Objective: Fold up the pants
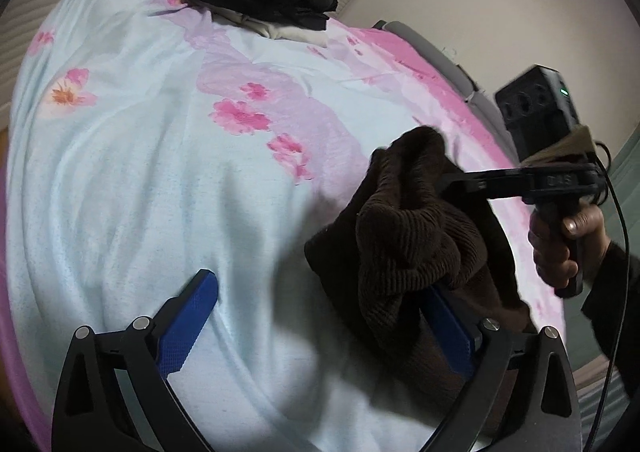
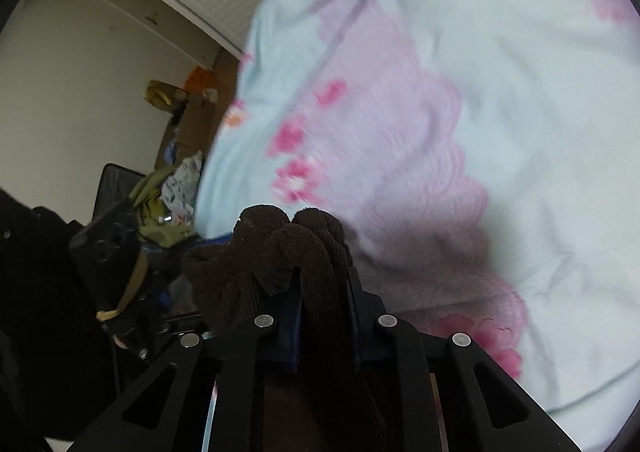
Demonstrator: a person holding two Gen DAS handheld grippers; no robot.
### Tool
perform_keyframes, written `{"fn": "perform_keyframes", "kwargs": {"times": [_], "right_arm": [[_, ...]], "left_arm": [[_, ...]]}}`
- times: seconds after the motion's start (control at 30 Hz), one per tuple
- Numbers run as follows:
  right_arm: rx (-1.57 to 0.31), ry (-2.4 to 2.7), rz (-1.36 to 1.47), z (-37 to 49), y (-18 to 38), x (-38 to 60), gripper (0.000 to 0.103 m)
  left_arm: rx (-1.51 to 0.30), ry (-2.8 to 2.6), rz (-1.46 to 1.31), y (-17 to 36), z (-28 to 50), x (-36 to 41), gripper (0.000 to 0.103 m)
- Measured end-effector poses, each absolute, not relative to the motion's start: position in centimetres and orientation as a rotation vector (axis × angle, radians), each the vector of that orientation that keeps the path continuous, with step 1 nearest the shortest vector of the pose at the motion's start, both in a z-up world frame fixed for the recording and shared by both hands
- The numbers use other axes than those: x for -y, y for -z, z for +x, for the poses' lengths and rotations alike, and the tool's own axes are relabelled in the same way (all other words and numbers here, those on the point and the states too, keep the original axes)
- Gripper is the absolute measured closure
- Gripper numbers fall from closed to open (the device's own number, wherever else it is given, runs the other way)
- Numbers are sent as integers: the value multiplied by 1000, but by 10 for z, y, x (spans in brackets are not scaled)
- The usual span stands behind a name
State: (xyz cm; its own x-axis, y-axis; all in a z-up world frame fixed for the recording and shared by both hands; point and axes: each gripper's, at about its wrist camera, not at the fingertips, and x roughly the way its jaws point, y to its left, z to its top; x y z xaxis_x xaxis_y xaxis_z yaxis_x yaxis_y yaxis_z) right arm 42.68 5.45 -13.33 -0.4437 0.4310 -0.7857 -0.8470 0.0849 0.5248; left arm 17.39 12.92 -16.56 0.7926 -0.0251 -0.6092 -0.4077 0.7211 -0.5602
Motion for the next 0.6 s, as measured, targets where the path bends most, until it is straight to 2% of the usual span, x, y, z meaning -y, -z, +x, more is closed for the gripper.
{"fn": "perform_keyframes", "kwargs": {"times": [0.33,0.6], "right_arm": [[-1131,-1677,-368,405,55,-5,84],[-1091,-1705,-293,406,37,16,84]], "left_arm": [[-417,18,-726,135,172,-118,2],[-314,215,-693,117,192,-114,3]]}}
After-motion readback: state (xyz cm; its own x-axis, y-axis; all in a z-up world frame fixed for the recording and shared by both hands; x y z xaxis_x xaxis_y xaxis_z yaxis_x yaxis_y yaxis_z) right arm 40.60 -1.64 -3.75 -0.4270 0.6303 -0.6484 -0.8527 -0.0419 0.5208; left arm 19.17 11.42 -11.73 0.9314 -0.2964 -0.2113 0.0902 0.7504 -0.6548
